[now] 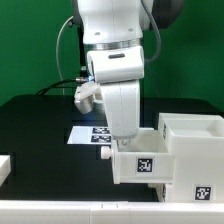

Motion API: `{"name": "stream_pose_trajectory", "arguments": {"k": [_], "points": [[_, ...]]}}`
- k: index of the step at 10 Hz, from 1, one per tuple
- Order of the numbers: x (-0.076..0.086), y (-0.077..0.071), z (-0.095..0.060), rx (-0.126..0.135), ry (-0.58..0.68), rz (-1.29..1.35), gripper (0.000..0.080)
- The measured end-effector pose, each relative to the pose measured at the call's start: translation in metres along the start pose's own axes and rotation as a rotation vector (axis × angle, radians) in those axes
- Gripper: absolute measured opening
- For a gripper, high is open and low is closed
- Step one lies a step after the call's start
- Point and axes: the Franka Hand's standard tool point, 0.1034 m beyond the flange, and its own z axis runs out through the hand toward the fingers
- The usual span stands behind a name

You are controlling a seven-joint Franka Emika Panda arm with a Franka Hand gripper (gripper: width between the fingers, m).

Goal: Assemble drawer

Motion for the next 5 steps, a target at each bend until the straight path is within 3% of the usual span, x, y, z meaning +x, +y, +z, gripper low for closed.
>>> {"name": "stream_pose_trajectory", "arguments": {"k": [5], "points": [[0.0080, 0.0076, 0.0047, 0.005, 0.009, 0.015, 0.0038]]}}
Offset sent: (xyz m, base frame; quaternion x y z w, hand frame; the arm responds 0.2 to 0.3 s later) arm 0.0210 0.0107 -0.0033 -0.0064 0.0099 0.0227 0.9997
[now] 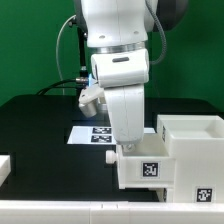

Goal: Assemble drawer

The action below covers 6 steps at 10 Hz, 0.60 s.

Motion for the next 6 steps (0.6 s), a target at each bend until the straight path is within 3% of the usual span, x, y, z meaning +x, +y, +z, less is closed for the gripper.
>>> {"name": "stream_pose_trajectory", "arguments": {"k": [4, 6], "points": [[0.023, -0.001, 0.003, -0.004, 0.005, -0.038, 0.0038], [0.022, -0.001, 0.003, -0.004, 0.005, -0.044, 0.0038]]}}
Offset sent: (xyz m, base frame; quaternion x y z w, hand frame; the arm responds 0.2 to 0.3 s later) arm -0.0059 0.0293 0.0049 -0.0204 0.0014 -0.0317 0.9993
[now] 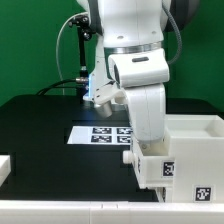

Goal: Assemble drawer

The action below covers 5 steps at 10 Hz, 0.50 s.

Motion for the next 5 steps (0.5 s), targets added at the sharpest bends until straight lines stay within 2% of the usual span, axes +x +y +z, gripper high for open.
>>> {"name": "stream_pose_trajectory", "arguments": {"k": [1, 2, 3, 4, 5], "points": [[0.000, 0.000, 0.000, 0.000, 0.000, 0.000, 0.0038], [0.000, 0.000, 0.000, 0.000, 0.000, 0.001, 0.0095], [0.000, 0.000, 0.000, 0.000, -0.001, 0.000, 0.0279], [-0.001, 0.000, -0.009, 0.008, -0.011, -0.001, 0.0415], [-0.005, 0.000, -0.025, 0.013, -0.030, -0.003, 0.0415]]}}
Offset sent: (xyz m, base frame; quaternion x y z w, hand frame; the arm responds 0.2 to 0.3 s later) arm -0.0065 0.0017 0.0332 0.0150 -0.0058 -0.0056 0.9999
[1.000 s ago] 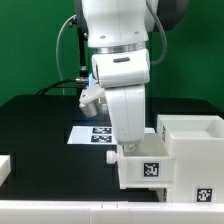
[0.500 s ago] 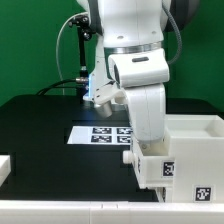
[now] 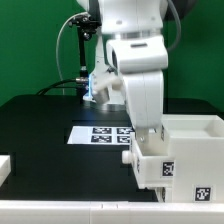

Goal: Assemble drawer

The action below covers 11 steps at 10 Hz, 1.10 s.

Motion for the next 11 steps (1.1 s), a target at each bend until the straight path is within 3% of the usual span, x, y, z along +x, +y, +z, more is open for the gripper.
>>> {"name": "stream_pose_trajectory", "arguments": {"k": [1, 3, 4, 6, 8, 11], "points": [[-0.007, -0.001, -0.015, 0.013, -0.017, 0.004, 0.0582], [-0.026, 0.002, -0.038, 0.030, -0.038, 0.009, 0.0629], [-0.033, 0.002, -0.038, 0.028, -0.038, 0.011, 0.0646], [-0.048, 0.000, -0.018, 0.045, -0.019, 0.003, 0.0646], [-0.047, 0.001, 0.003, 0.058, 0.005, 0.011, 0.0649], [-0.032, 0.003, 0.010, 0.063, 0.010, 0.016, 0.0649]]}}
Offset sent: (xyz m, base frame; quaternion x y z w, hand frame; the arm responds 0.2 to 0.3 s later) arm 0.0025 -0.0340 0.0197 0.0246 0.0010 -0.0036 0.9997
